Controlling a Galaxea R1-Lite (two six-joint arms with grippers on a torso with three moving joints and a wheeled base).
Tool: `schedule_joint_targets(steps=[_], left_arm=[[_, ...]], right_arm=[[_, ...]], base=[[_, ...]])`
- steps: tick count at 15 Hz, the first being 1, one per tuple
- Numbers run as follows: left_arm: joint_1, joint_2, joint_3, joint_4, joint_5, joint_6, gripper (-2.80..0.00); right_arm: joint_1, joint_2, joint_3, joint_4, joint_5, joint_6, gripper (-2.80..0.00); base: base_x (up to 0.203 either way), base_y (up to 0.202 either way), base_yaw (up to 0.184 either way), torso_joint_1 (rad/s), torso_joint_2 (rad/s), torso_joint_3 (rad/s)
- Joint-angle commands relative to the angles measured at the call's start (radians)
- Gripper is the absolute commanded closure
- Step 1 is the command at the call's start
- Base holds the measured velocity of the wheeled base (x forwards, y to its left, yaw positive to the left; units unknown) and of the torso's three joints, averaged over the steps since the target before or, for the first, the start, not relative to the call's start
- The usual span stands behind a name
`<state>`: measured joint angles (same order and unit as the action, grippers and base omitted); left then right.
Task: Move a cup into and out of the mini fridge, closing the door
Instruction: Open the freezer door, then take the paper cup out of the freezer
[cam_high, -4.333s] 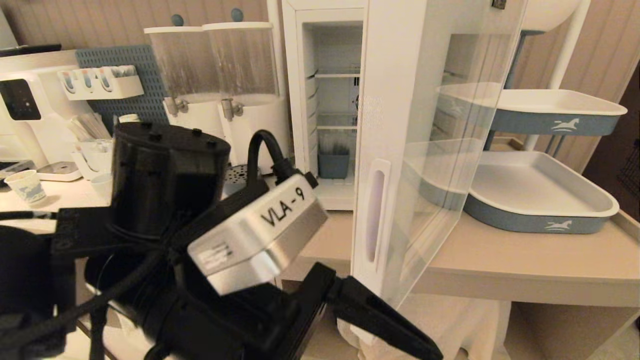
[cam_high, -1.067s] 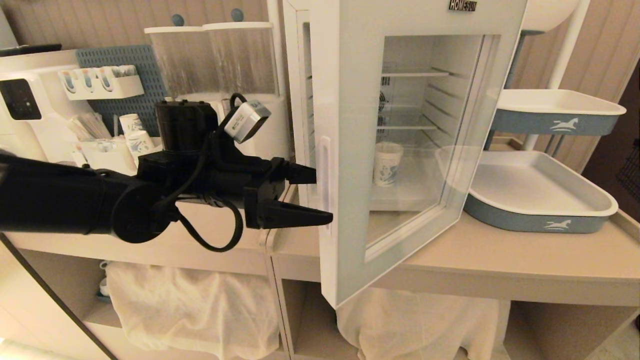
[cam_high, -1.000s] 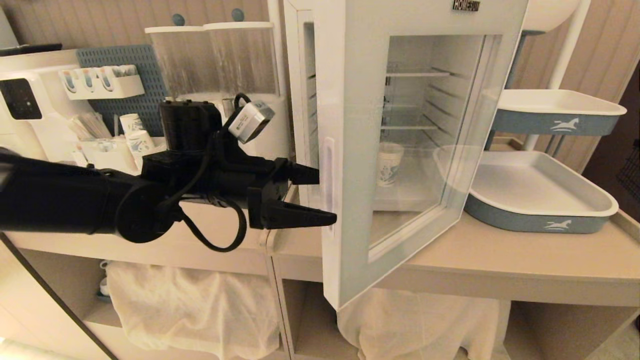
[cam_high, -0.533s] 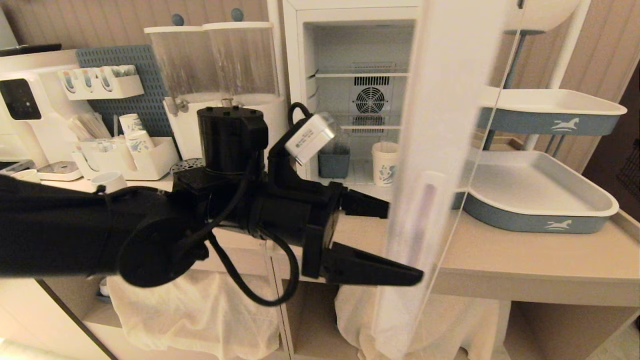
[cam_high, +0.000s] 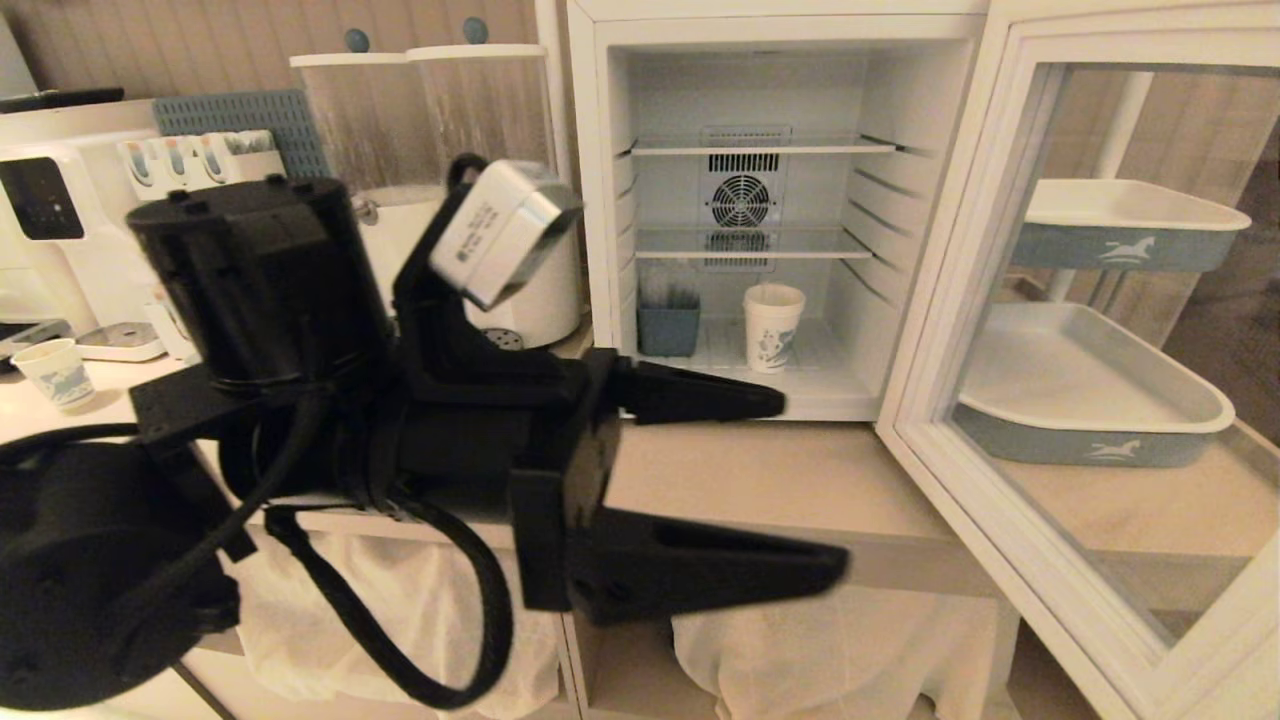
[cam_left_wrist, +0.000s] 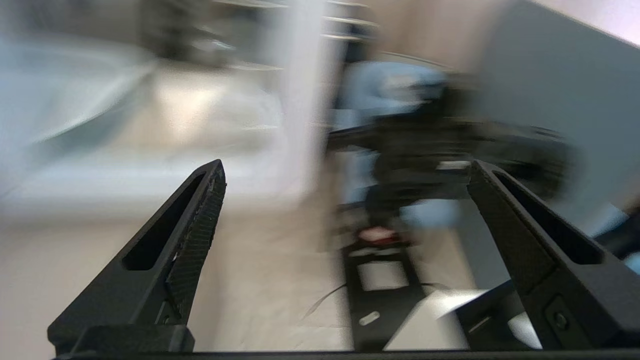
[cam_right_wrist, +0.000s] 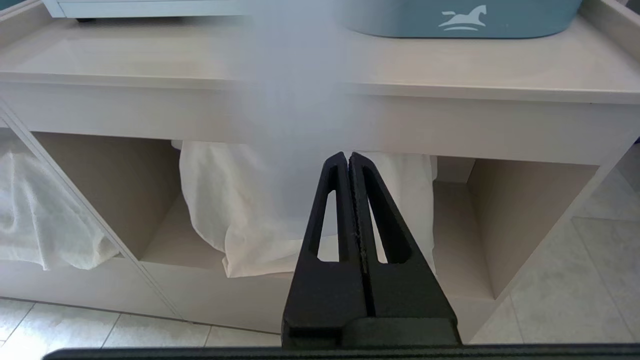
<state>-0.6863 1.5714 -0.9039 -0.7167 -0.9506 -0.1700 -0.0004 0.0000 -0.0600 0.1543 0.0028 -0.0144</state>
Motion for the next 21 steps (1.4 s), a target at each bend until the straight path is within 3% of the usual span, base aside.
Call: schedule_joint_targets(steps=[1,4,6,10,13,14,15,18,19,21], left_arm=[[0.124,-0.115,0.088,-0.002,-0.002,-0.027,-2.8],[0.23,-0.401,0.178,0.045,0.019,-0.108,-2.8],[0.309,-0.649,0.178,0.236,0.04,-0.144,-2.8],[0.461,-1.093,0.025,0.918,0.117,-0.187,-2.8],[0.641,-1.299,-0.256,1.506,0.145,-0.233,-2.8],[0.672,-1.35,-0.343,1.693,0.151,-0.245,-2.8],[0.683,-1.412,-0.38,1.792,0.157,-0.242,-2.8],[0.691,-1.545,-0.351,1.884,0.191,-0.168,-2.8],[0.692,-1.554,-0.349,1.989,0.24,-0.112,-2.8],[0.693,-1.564,-0.222,2.006,0.405,-0.057,-2.8]], right_arm=[[-0.001,0.0,-0.001,0.001,0.0,-0.001,0.0],[-0.001,0.0,-0.001,0.001,0.0,-0.001,0.0],[-0.001,0.0,-0.001,0.001,0.0,-0.001,0.0],[-0.001,0.0,-0.003,0.004,-0.001,-0.001,0.0],[-0.001,0.0,-0.003,0.005,-0.003,-0.001,0.0],[-0.001,0.0,-0.003,0.007,-0.003,-0.001,0.0],[-0.001,0.0,-0.003,0.005,-0.003,0.001,0.0],[-0.001,0.0,-0.003,0.005,-0.003,0.001,0.0],[-0.001,0.0,-0.003,0.005,-0.003,0.001,0.0],[-0.001,0.0,-0.003,0.004,-0.003,0.001,0.0]], base=[[0.0,0.0,0.0,0.0,0.0,0.0],[0.0,0.0,0.0,0.0,0.0,0.0],[0.0,0.0,0.0,0.0,0.0,0.0],[0.0,0.0,0.0,0.0,0.0,0.0],[0.0,0.0,0.0,0.0,0.0,0.0],[0.0,0.0,0.0,0.0,0.0,0.0],[0.0,0.0,0.0,0.0,0.0,0.0],[0.0,0.0,0.0,0.0,0.0,0.0],[0.0,0.0,0.0,0.0,0.0,0.0],[0.0,0.0,0.0,0.0,0.0,0.0]])
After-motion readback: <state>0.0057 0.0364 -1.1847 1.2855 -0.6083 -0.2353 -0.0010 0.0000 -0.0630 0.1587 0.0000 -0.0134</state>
